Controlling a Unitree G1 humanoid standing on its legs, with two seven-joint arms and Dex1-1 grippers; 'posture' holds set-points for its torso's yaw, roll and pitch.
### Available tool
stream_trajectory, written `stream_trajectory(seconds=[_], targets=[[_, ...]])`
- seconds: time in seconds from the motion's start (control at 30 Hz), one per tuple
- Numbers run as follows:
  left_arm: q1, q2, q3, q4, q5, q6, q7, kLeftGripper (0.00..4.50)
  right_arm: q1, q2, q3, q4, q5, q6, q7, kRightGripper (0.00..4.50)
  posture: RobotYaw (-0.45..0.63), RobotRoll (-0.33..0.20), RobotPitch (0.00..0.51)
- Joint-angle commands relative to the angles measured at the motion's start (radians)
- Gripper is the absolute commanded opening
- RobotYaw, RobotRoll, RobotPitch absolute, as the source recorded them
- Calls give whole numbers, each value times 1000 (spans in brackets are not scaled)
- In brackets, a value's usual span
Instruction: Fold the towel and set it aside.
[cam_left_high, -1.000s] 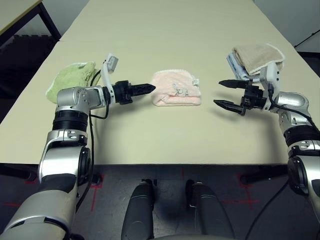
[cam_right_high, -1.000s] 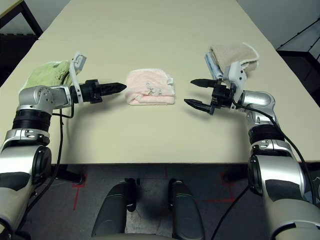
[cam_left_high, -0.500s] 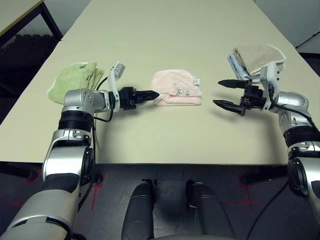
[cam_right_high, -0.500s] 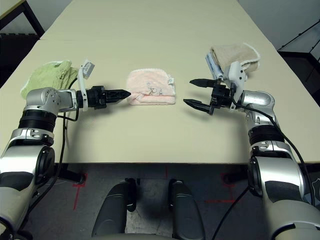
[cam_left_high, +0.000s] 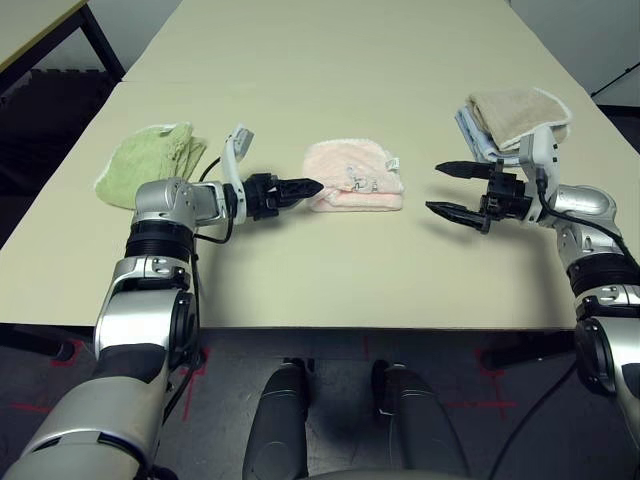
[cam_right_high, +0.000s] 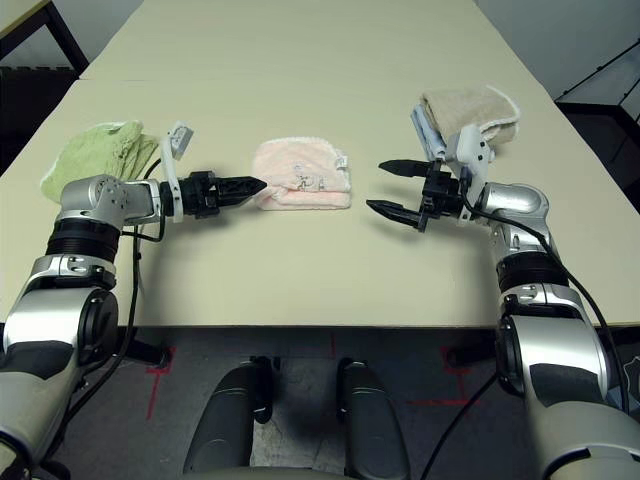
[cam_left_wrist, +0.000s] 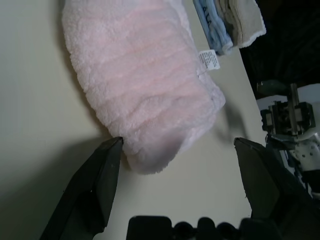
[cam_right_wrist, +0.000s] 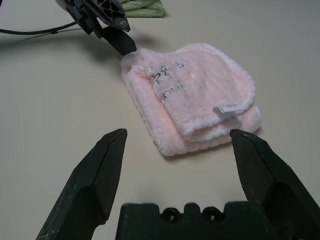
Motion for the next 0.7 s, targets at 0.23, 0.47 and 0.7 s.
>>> stream_trajectory(seconds=[0.23, 0.47, 0.7], targets=[[-54, -37, -8, 122, 33, -46, 6, 4500, 56, -21, 4, -80, 23, 35, 4, 4456, -33, 0, 213], [-62, -26, -30, 170, 74, -81, 1, 4500, 63, -23, 4, -108, 28, 50, -2, 4456, -31, 0, 226], [-69, -54, 11, 190, 61, -114, 37, 4500, 79, -15, -6, -154, 54, 88, -21, 4456, -38, 0, 248]])
